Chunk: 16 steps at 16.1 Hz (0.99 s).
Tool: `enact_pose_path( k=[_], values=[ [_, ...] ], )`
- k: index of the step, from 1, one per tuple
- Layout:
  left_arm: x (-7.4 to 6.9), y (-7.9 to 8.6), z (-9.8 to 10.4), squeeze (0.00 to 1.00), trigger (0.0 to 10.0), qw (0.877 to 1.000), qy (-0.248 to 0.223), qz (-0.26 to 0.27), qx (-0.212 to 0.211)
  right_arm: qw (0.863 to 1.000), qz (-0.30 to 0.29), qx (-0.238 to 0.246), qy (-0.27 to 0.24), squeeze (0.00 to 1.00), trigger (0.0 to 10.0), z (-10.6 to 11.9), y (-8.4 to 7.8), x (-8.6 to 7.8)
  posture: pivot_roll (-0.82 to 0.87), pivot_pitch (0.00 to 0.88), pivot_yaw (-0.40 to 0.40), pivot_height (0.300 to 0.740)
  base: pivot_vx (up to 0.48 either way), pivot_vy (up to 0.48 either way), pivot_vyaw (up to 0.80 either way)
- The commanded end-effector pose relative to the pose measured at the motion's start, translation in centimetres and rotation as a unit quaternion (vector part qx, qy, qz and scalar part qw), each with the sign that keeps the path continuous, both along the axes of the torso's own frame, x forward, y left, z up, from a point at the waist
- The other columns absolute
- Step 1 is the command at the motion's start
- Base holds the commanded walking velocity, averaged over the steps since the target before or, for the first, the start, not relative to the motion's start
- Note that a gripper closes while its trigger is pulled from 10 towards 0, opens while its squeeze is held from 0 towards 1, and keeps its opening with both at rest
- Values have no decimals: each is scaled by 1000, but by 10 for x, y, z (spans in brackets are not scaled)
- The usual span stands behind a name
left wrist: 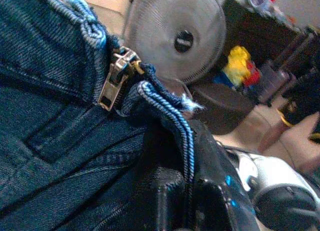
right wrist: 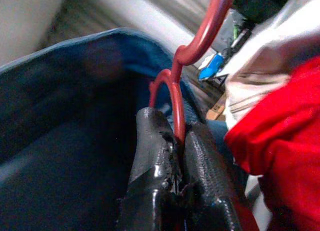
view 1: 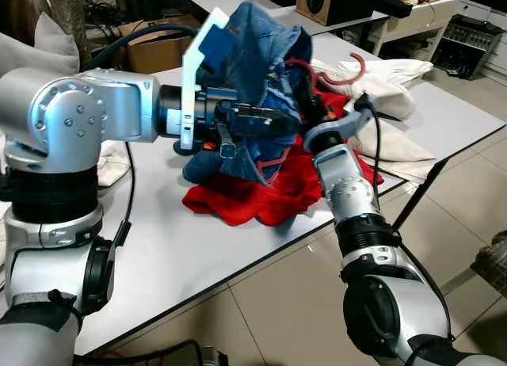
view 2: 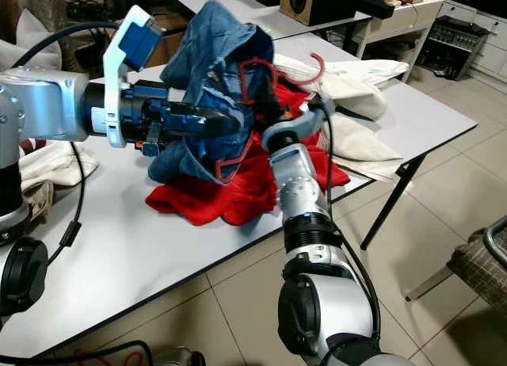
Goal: Hang hanger
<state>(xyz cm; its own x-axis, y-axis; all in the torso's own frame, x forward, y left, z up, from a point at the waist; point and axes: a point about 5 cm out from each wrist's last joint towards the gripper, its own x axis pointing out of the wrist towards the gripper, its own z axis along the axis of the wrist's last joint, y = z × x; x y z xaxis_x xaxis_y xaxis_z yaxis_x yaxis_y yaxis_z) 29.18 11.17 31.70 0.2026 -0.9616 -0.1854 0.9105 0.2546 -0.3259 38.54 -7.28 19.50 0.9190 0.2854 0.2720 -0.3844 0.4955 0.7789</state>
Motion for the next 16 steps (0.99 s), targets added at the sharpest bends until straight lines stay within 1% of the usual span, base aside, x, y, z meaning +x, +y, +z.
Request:
enact_pose_path(
  k=[1,2,3,4,5,6,7,8,9,10,11,12,13,14,15,16],
  values=[
    [3,3,7,0,0,999,-11,12,-27,998,36,-32,-34,0,10000,15,36,-7,20,0,35,740,0,0,0],
    [6,6,15,0,0,998,-11,22,-52,991,52,-108,-55,0,10000,12,42,-12,18,0,36,740,0,0,0],
    [5,10,30,0,0,997,-21,26,-76,977,86,-183,-69,0,10000,3,50,-20,18,0,36,740,0,0,0],
    [5,11,36,0,0,996,-26,28,-84,970,100,-208,-70,0,10000,-1,53,-22,18,0,36,740,0,0,0],
    [6,14,42,0,0,994,-40,43,-91,962,118,-234,-71,0,10000,-5,56,-27,14,0,36,740,0,0,0],
    [16,25,60,0,0,984,-101,113,-97,937,176,-292,-74,0,10000,-15,63,-41,9,0,34,740,0,0,0],
    [20,31,66,0,118,978,-126,142,-89,925,197,-318,-73,0,10000,-19,64,-46,6,0,35,740,0,0,0],
    [25,37,70,0,0,969,-158,174,-69,911,217,-342,-73,0,10000,-23,63,-52,3,0,33,740,0,0,0],
    [36,49,76,0,1686,951,-207,226,-33,896,244,-365,-72,0,10000,-25,60,-61,3,0,33,740,0,0,0],
    [43,57,77,0,1098,937,-236,256,-1,891,259,-366,-67,0,10000,-24,57,-66,1,0,31,740,0,0,0],
    [54,73,72,0,1333,913,-276,293,71,892,267,-355,-80,0,10000,-14,47,-74,-1,0,32,740,0,0,0],
    [55,76,68,0,1255,913,-274,291,81,897,259,-348,-89,0,10000,-9,43,-74,-1,0,32,740,0,0,0],
    [54,74,59,0,1098,925,-251,273,78,913,229,-320,-105,0,10000,3,35,-72,-11,0,39,740,0,0,0],
    [45,67,47,0,1020,942,-232,230,80,935,190,-278,-110,0,10000,13,25,-68,-18,0,42,740,0,0,0],
    [43,64,41,0,941,947,-229,207,87,945,172,-257,-104,0,10000,17,20,-65,-18,0,41,740,0,0,0],
    [38,60,31,0,745,954,-223,174,98,962,139,-215,-95,0,10000,23,8,-61,-18,0,40,740,0,0,0]
  ],
)
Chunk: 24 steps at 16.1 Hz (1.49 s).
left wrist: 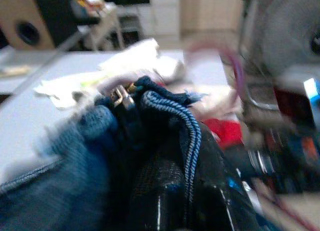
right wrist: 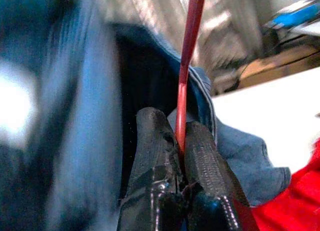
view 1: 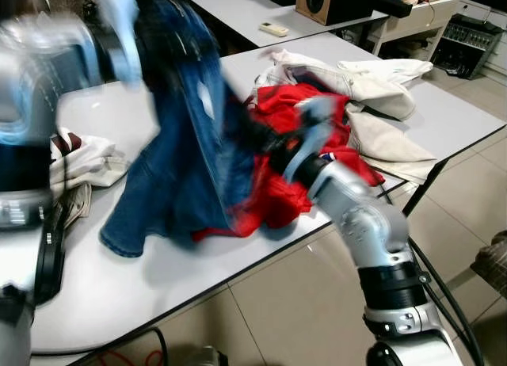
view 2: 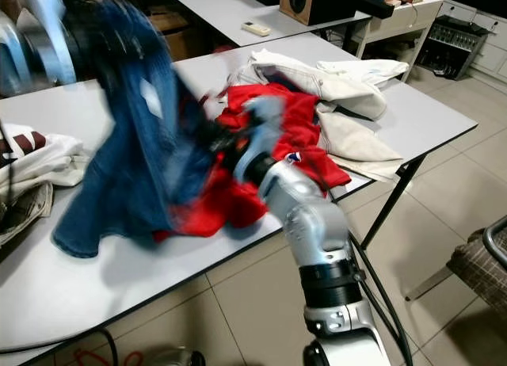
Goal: Hang hanger
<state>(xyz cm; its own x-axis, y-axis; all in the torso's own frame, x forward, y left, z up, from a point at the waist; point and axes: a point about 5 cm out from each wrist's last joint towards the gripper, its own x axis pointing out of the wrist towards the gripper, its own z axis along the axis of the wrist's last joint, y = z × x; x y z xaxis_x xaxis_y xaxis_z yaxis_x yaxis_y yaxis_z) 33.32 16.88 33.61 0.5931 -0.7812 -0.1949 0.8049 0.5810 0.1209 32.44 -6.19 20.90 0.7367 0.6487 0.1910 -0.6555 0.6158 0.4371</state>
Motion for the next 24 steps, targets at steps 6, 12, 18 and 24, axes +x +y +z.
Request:
enact_pose_path(
  k=[6,12,18,24],
  values=[
    [-28,-3,-26,0,0,997,58,-43,10,979,-66,188,37,0,10000,16,-44,17,-14,0,13,740,0,0,0],
    [6,48,-31,0,0,976,-40,185,111,974,90,182,103,0,10000,-2,-48,-11,-17,0,9,740,0,0,0],
    [14,24,24,0,0,968,-184,159,66,985,118,71,106,0,10000,-14,-34,-28,-43,0,51,740,0,0,0],
    [15,8,-6,0,0,969,-185,81,145,982,25,78,168,0,10000,-28,-65,-25,-74,0,59,740,0,0,0]
  ],
)
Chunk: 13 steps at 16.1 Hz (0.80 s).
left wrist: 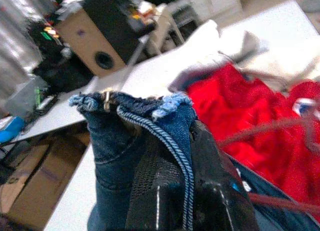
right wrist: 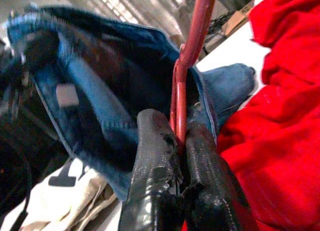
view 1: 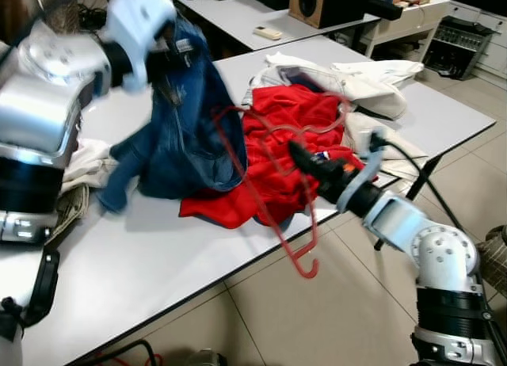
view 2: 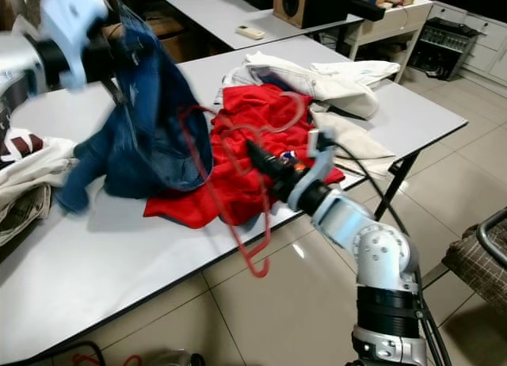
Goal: Hang hanger
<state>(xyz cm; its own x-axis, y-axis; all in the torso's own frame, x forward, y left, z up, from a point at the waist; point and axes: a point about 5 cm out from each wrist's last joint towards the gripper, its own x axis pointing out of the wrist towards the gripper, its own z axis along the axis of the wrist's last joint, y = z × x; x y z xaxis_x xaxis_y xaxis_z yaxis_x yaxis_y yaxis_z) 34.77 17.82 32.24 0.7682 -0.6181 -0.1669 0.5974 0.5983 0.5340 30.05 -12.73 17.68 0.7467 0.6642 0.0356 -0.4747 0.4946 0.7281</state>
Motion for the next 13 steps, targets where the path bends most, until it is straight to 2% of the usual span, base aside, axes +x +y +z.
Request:
enact_pose_path(
  k=[1,3,5,6,8,10,11,13],
  values=[
    [-8,-8,-6,0,0,999,18,-36,23,1000,3,28,7,0,10000,3,1,6,-74,0,58,740,0,0,0],
    [-17,-17,-24,0,0,995,59,-75,38,996,42,72,23,0,10000,-1,13,15,-64,0,51,740,0,0,0],
    [-15,-22,-35,0,0,995,64,-62,41,991,77,101,47,0,10000,-9,26,25,-38,0,31,740,0,0,0],
    [-14,-20,-41,0,0,995,67,-51,54,990,77,100,55,0,10000,-12,29,29,-18,0,17,740,0,0,0],
    [-17,-12,-48,0,0,993,71,-35,83,992,66,89,58,0,10000,-13,31,33,3,0,4,740,0,0,0],
    [-21,7,-58,0,0,987,71,9,144,996,37,78,36,0,10000,-9,30,43,26,0,-10,740,0,0,0],
    [-23,25,-71,0,0,975,67,49,207,994,17,109,19,0,10000,0,34,52,54,0,-21,740,0,0,0],
    [-27,27,-79,0,0,972,76,53,214,992,0,126,26,0,10000,-3,42,58,92,30,-32,740,0,0,0]
  ],
)
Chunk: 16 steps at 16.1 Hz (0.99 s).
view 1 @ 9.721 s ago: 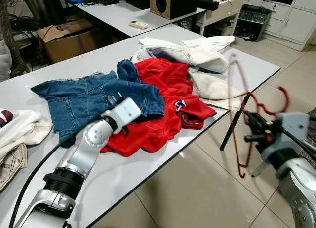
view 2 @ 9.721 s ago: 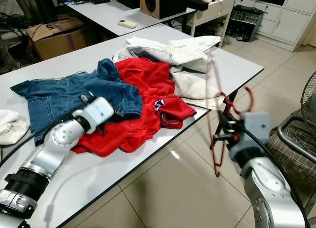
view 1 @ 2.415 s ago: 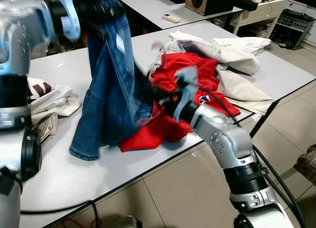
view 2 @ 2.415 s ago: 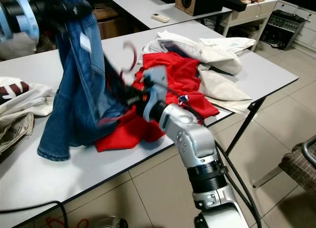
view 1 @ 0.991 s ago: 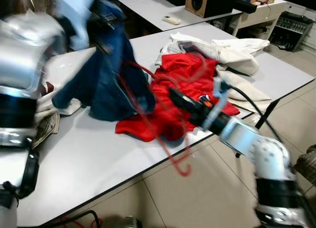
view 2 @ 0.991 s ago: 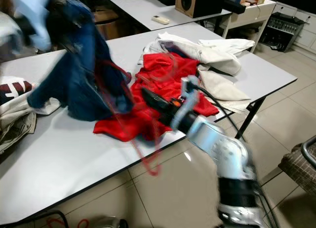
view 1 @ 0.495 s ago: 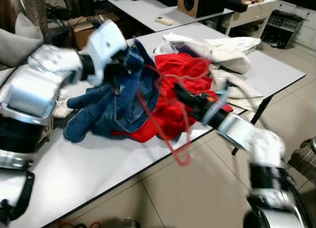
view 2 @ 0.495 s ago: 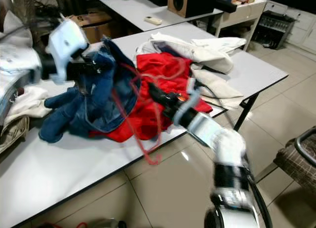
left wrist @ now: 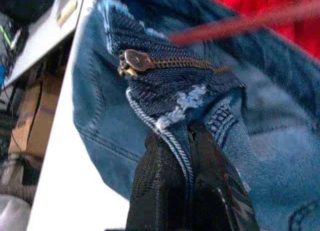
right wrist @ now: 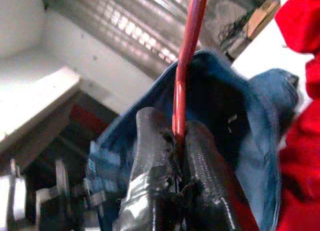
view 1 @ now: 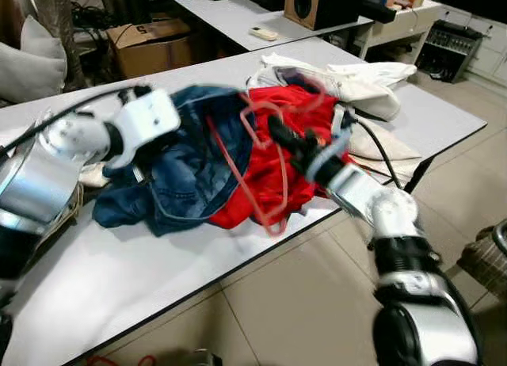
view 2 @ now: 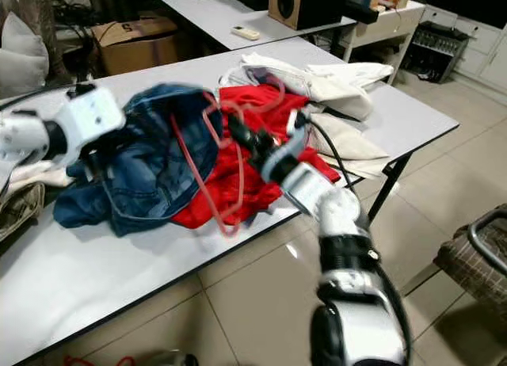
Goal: Hang hanger
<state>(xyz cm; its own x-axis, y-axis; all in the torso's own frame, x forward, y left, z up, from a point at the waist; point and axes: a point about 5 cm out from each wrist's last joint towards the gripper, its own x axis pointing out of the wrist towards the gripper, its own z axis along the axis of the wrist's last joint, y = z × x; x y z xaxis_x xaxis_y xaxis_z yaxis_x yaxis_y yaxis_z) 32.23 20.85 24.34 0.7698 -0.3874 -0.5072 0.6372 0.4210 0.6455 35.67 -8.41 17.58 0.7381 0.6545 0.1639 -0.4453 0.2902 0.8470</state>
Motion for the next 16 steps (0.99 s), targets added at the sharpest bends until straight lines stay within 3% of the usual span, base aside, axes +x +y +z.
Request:
enact_pose_path(
  k=[1,4,5,8,10,11,13,15,16],
  values=[
    [-3,-4,-1,0,0,1000,1,-6,4,1000,-16,8,12,0,10000,-5,3,4,92,30,-32,740,0,0,0],
    [-24,-22,2,0,0,995,45,-82,-26,995,-60,46,65,0,10000,-17,23,9,154,83,-47,740,0,0,0],
    [-39,-34,2,0,0,987,80,-132,-44,987,-97,85,97,0,10000,-20,30,12,166,92,-48,740,0,0,0],
    [-56,-45,-3,0,0,976,119,-172,-54,974,-145,125,122,0,10000,-18,37,19,180,97,-51,740,0,0,0],
    [-74,-62,2,0,0,954,174,-221,-104,959,-176,167,144,0,10000,-12,43,25,186,95,-56,740,0,0,0],
    [-75,-64,3,0,0,951,180,-224,-109,957,-174,179,150,0,10000,-11,45,25,186,95,-57,740,0,0,0],
    [-79,-81,7,0,0,937,191,-242,-166,957,-166,181,153,0,10000,-5,59,25,186,95,-61,740,0,0,0],
    [-79,-102,24,0,0,915,191,-253,-248,969,-154,134,142,0,10000,-5,82,20,200,91,-73,740,0,0,0],
    [-72,-104,33,0,0,915,175,-241,-271,973,-152,105,138,0,10000,-8,90,17,203,88,-76,740,0,0,0]
  ],
)
